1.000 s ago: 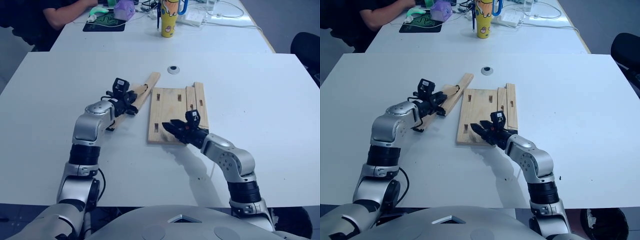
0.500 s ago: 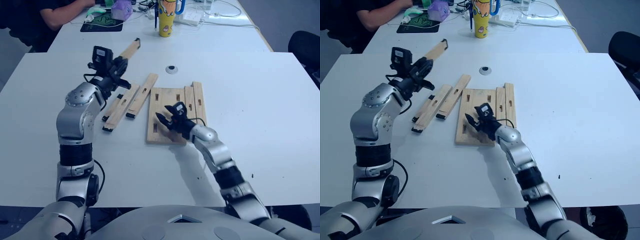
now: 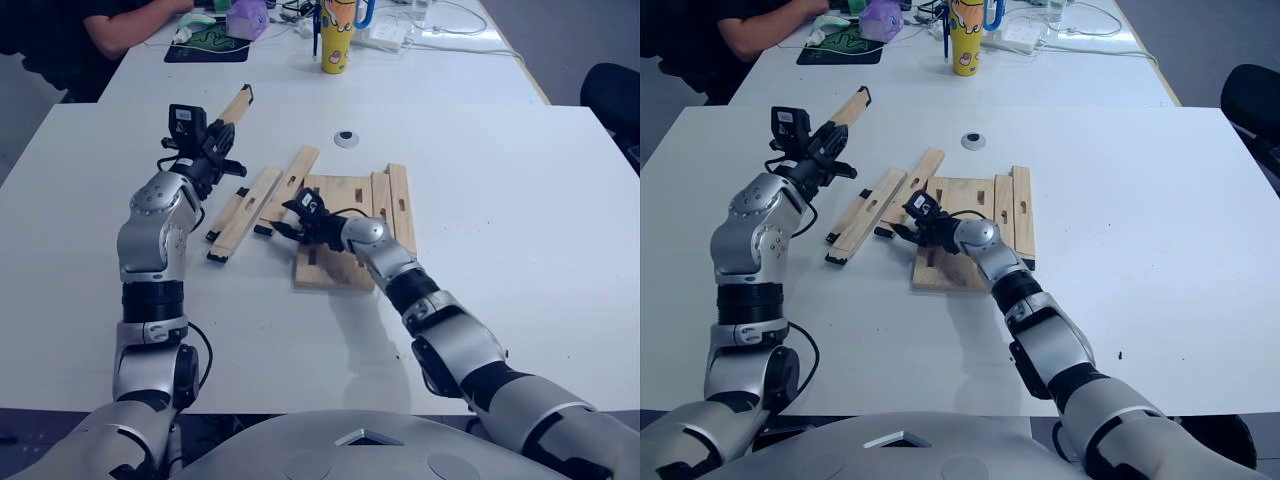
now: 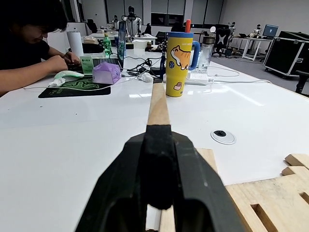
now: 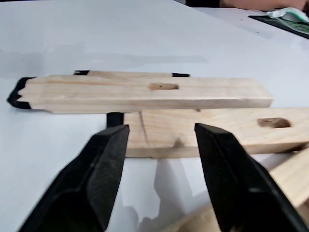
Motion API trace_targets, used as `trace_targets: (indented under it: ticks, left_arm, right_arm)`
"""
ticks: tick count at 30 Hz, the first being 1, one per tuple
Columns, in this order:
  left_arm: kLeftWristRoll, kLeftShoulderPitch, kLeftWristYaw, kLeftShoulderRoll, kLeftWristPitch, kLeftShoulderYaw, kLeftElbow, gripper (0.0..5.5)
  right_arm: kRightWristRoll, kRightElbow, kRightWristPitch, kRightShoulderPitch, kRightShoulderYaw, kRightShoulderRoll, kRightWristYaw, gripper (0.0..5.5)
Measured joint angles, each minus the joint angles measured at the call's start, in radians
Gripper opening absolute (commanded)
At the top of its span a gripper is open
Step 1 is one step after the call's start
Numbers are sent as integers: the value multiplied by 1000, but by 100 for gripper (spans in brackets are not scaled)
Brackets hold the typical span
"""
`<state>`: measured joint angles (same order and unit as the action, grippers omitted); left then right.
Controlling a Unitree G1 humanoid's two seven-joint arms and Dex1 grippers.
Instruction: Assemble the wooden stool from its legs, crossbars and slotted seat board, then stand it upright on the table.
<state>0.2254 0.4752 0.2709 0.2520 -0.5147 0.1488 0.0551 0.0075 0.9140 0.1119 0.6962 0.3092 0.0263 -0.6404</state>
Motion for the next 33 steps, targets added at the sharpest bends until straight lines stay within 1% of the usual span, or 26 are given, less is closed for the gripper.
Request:
trace_targets:
  ticks: [8, 14, 17, 23, 26, 31, 33]
  left_arm:
    - [0, -21, -2, -5, 10, -7, 8, 44]
    - [0, -39, -5, -11, 11, -9, 9, 44]
    - [0, -41, -14, -11, 12, -8, 9, 44]
    - [1, -50, -32, -11, 13, 10, 7, 44]
    - [1, -54, -38, -11, 13, 15, -1, 44]
    - [3, -71, -49, -11, 12, 22, -35, 44]
    - [7, -81, -54, -11, 6, 22, -56, 44]
  right_arm:
    - [-42, 151, 13, 98, -22, 41, 10, 252]
    - [-40, 184, -141, 160, -35, 58, -41, 252]
    - [-54, 154, -238, 188, -14, 65, -66, 252]
    - [-120, -26, -439, 183, 98, 44, -152, 252]
    - [-123, -192, -544, 129, 150, 12, -204, 252]
    - [-99, -558, -775, -22, 197, -82, -258, 252]
    - [-74, -740, -891, -101, 211, -131, -269, 252]
